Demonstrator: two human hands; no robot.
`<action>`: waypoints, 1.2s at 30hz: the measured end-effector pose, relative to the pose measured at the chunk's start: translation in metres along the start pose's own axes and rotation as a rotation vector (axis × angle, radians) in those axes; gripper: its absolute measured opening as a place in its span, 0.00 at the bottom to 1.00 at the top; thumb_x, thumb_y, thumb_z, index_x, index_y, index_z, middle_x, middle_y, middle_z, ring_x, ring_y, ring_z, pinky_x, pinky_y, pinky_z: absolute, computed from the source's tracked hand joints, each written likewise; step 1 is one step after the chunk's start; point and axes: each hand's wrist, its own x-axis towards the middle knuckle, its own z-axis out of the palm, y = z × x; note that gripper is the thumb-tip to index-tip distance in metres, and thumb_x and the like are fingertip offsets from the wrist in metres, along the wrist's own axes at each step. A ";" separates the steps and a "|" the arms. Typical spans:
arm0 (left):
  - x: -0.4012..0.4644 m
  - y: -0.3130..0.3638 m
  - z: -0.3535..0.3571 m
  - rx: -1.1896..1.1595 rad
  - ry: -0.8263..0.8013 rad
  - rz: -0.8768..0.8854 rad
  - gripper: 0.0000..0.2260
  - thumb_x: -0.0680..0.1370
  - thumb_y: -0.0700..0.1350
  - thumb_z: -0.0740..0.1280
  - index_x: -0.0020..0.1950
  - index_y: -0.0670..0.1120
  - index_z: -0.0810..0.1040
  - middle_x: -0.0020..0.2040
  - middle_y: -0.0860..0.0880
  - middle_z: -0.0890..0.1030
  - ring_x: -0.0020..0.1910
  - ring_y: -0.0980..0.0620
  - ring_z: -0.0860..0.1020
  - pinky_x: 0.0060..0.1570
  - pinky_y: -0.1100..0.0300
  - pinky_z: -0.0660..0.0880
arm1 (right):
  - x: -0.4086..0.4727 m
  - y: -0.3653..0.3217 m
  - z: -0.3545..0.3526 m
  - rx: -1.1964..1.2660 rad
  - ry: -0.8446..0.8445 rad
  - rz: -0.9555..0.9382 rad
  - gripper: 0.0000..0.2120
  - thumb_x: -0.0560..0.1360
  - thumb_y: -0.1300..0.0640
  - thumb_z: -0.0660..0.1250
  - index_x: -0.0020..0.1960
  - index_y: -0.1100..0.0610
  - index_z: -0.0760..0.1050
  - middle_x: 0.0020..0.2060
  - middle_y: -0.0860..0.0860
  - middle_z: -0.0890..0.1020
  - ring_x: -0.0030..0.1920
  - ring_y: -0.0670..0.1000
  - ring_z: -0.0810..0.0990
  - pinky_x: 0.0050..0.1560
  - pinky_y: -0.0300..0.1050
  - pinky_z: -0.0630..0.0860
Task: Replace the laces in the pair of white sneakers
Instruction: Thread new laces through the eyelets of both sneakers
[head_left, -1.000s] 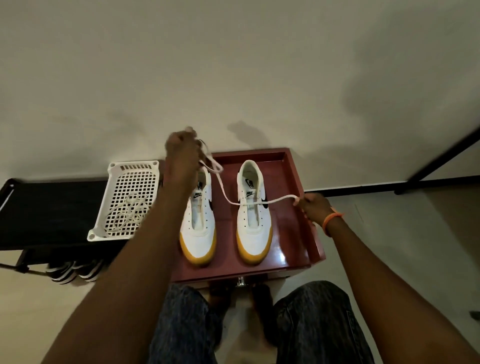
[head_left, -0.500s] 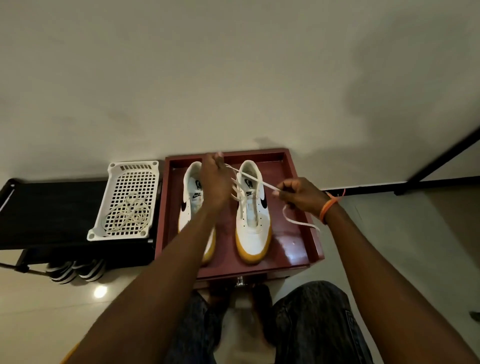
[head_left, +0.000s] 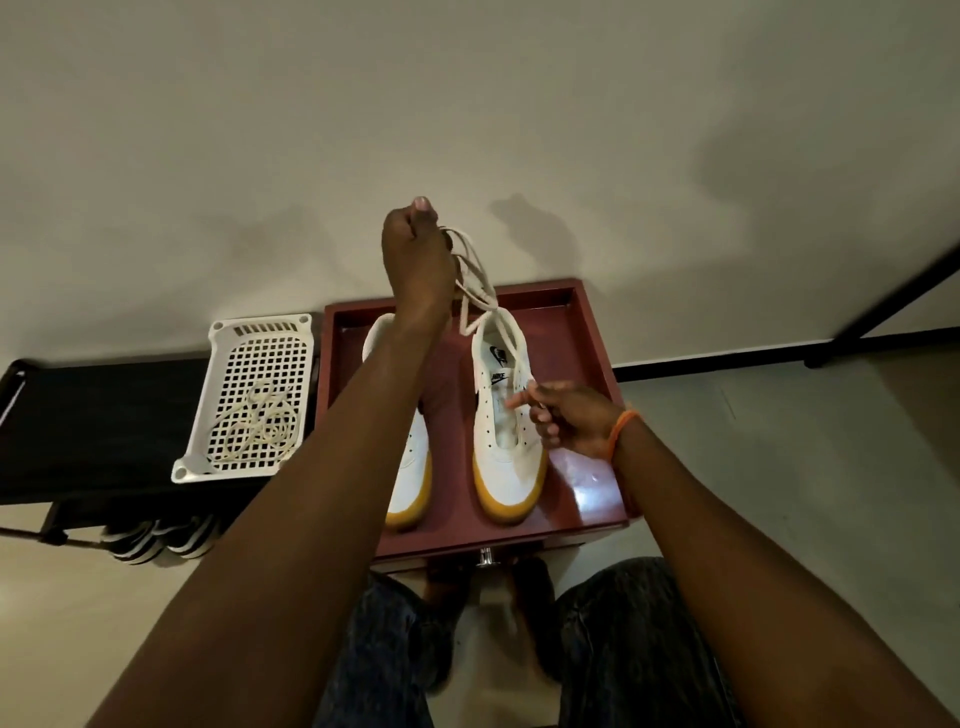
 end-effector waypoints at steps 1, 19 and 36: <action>-0.003 0.001 0.006 0.010 -0.031 -0.016 0.13 0.81 0.52 0.56 0.39 0.47 0.69 0.30 0.51 0.70 0.28 0.52 0.67 0.37 0.51 0.68 | 0.005 -0.009 0.003 0.014 0.036 -0.029 0.17 0.84 0.52 0.55 0.55 0.63 0.77 0.27 0.49 0.66 0.24 0.45 0.63 0.25 0.37 0.63; -0.085 -0.080 0.024 0.595 -0.788 -0.007 0.12 0.82 0.45 0.64 0.47 0.37 0.80 0.42 0.44 0.83 0.38 0.48 0.82 0.39 0.63 0.74 | -0.006 0.040 -0.056 -0.013 0.966 -0.300 0.12 0.68 0.64 0.62 0.43 0.53 0.81 0.42 0.56 0.85 0.41 0.54 0.84 0.48 0.58 0.82; -0.102 -0.106 -0.015 0.621 -0.981 -0.037 0.09 0.79 0.30 0.59 0.48 0.35 0.79 0.38 0.49 0.79 0.33 0.64 0.78 0.37 0.61 0.74 | -0.031 0.049 0.019 -0.415 0.434 -0.654 0.19 0.80 0.54 0.64 0.69 0.54 0.73 0.60 0.47 0.80 0.60 0.39 0.77 0.58 0.33 0.74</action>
